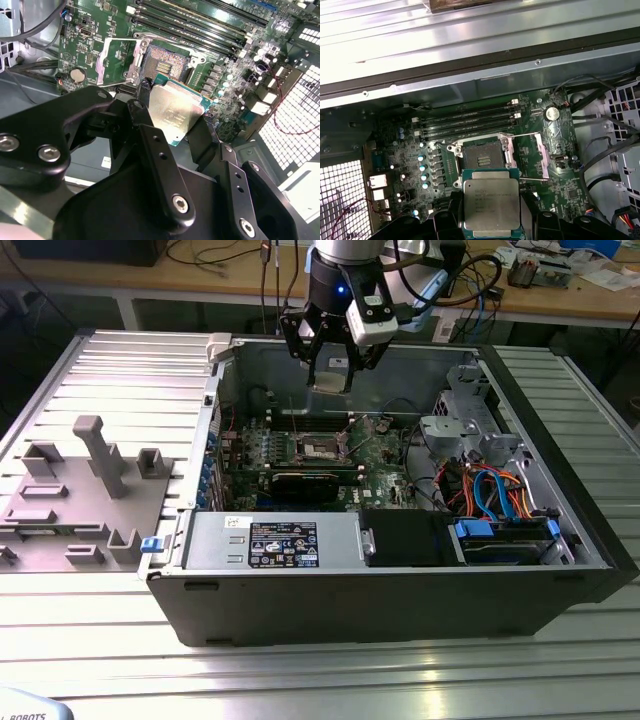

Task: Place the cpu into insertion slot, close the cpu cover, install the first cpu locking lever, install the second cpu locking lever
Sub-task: 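Place the cpu into insertion slot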

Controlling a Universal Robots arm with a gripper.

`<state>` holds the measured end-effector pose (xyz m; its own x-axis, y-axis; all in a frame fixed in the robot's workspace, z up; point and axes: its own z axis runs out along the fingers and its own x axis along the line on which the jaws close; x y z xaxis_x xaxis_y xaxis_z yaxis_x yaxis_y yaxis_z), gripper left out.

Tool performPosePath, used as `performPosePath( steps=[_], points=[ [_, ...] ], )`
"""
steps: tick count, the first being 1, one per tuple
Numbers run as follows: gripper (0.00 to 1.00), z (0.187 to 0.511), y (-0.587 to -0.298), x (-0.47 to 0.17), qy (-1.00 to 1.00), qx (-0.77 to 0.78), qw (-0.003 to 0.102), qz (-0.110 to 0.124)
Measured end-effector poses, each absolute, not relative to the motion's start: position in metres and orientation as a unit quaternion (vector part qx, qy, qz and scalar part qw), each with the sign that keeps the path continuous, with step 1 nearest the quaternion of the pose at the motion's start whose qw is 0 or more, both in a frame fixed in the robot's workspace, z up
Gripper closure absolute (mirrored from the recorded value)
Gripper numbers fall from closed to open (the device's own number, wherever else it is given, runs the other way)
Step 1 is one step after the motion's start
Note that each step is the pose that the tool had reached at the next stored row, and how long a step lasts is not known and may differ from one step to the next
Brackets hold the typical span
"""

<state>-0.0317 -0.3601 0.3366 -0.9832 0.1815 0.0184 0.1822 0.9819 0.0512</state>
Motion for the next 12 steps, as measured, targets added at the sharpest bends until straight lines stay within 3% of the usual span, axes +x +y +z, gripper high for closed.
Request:
performPosePath(
  steps=[12],
  points=[
    [0.46,0.3366,-0.3601,-0.0317,-0.995,-0.098,0.007,-0.026]
  ],
)
